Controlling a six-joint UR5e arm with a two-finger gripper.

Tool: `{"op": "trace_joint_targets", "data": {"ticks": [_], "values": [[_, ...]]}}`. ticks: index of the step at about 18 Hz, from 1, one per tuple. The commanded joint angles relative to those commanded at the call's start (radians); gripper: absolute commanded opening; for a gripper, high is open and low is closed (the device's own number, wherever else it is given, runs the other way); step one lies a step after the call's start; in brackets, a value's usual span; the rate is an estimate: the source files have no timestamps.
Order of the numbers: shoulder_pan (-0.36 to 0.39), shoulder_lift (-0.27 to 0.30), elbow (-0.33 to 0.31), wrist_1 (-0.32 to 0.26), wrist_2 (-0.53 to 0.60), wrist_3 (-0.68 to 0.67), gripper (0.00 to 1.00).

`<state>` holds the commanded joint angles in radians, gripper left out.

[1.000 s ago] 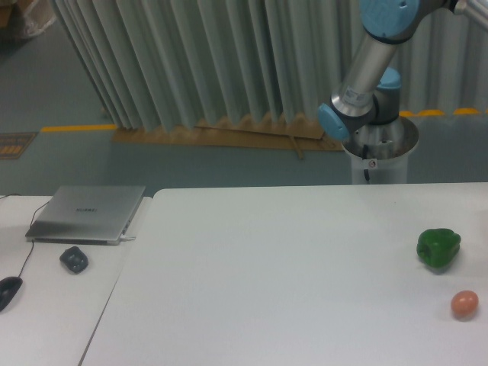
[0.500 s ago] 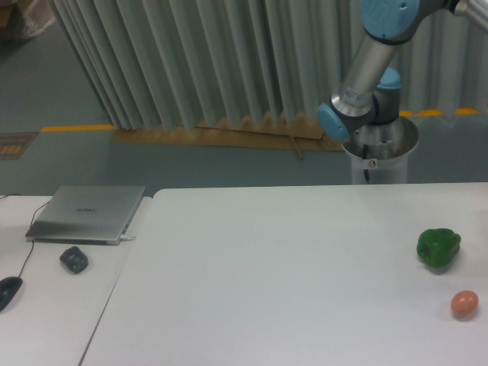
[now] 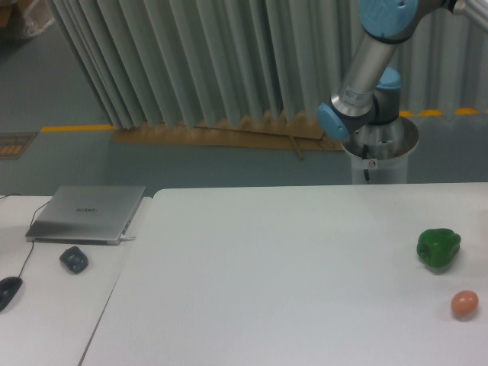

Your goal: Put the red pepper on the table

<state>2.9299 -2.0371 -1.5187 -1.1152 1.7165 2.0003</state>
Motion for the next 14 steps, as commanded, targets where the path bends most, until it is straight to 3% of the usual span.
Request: {"op": "trace_joint_targets", "data": {"ticks": [5,7,8,9,10,14], "values": [[0.003,-0.009,-0.005,0.002,0.008,-0.005,1.0],[0.002,-0.011,-0.005,0.003,0.02,-0.012,0.75],[0.003,-0.011,-0.005,0.003,0.029,-0.012,0.69],[0.003,-0.012,-0.005,0.003,0.035,-0.012,0.5],[0.003,-0.012,-0.005,0.002,0.04,-0.014,0.44],[0.006,-0.005,0.008,-0.005,0.043,-0.012,0.39]]}}
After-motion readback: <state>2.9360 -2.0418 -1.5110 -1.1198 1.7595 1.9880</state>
